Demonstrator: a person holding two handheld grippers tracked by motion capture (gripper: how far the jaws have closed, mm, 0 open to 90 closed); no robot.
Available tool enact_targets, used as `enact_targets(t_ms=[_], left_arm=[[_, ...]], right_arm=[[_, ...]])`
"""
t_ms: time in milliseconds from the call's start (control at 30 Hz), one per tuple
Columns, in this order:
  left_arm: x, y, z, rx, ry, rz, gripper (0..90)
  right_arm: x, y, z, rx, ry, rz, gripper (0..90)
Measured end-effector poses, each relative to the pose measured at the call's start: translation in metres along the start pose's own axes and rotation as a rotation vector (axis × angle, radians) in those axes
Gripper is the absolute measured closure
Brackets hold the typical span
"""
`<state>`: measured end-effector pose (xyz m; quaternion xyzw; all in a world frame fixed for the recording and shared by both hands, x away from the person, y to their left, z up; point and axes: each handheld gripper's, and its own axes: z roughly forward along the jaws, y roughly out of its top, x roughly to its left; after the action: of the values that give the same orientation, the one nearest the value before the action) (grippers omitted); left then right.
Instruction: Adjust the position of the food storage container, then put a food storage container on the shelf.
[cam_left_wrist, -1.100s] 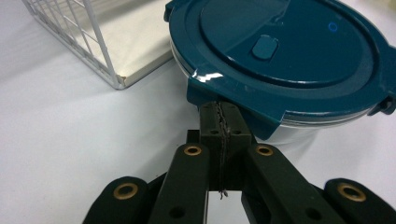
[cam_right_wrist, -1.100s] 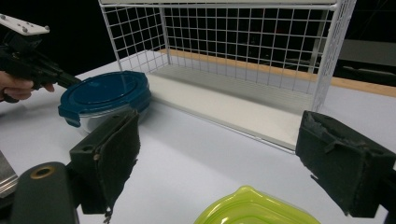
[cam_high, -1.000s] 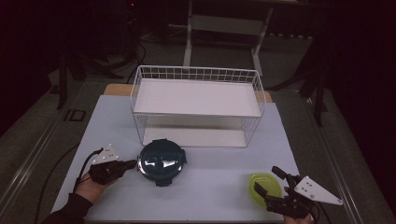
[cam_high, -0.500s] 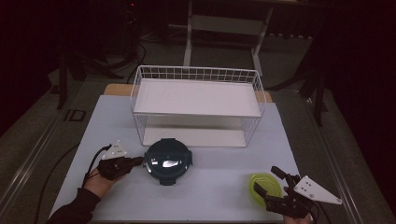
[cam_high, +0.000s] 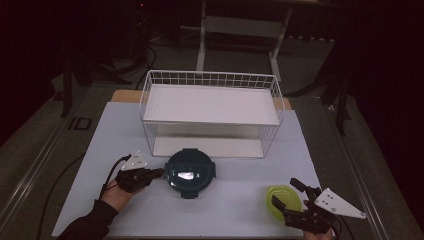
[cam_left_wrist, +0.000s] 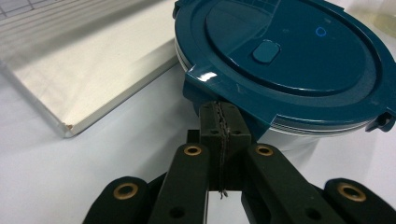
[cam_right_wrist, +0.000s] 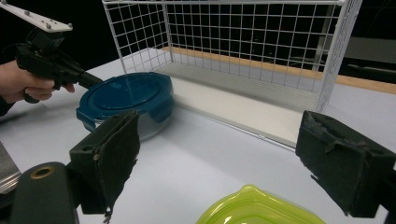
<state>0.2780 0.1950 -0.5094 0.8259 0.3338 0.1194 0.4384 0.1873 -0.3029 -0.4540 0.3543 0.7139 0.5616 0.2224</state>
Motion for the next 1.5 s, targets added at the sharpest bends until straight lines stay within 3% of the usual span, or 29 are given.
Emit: enact_targets(t_ms=[467,1000,1033,1133,1333,1433,1500], left_arm=[[-0.011,0.011,0.016,0.001,-0.022,0.014,88.6],[-0.013,0.014,0.017,-0.008,-0.016,0.011,87.2],[-0.013,0.014,0.014,-0.012,-0.020,0.004,80.5],[-0.012,0.015,0.005,-0.033,-0.022,-0.021,75.0],[-0.013,0.016,-0.024,-0.114,-0.054,-0.089,43.8],[-0.017,0.018,-0.038,-0.151,-0.088,-0.086,26.1],[-0.021,0.021,-0.045,-0.157,-0.085,-0.084,12.9]], right_arm=[[0.000,-0.001,0.001,0.003,0.005,-0.003,13.4],[0.001,0.000,0.002,0.013,0.007,-0.008,12.6],[0.002,0.000,0.002,0.019,0.010,-0.014,12.0],[0.004,0.000,0.003,0.025,0.005,-0.027,11.3],[0.010,0.003,0.006,0.033,0.028,-0.054,13.2],[0.014,0.004,0.008,0.036,0.039,-0.050,16.0],[0.016,0.009,0.010,0.025,0.043,-0.047,14.7]])
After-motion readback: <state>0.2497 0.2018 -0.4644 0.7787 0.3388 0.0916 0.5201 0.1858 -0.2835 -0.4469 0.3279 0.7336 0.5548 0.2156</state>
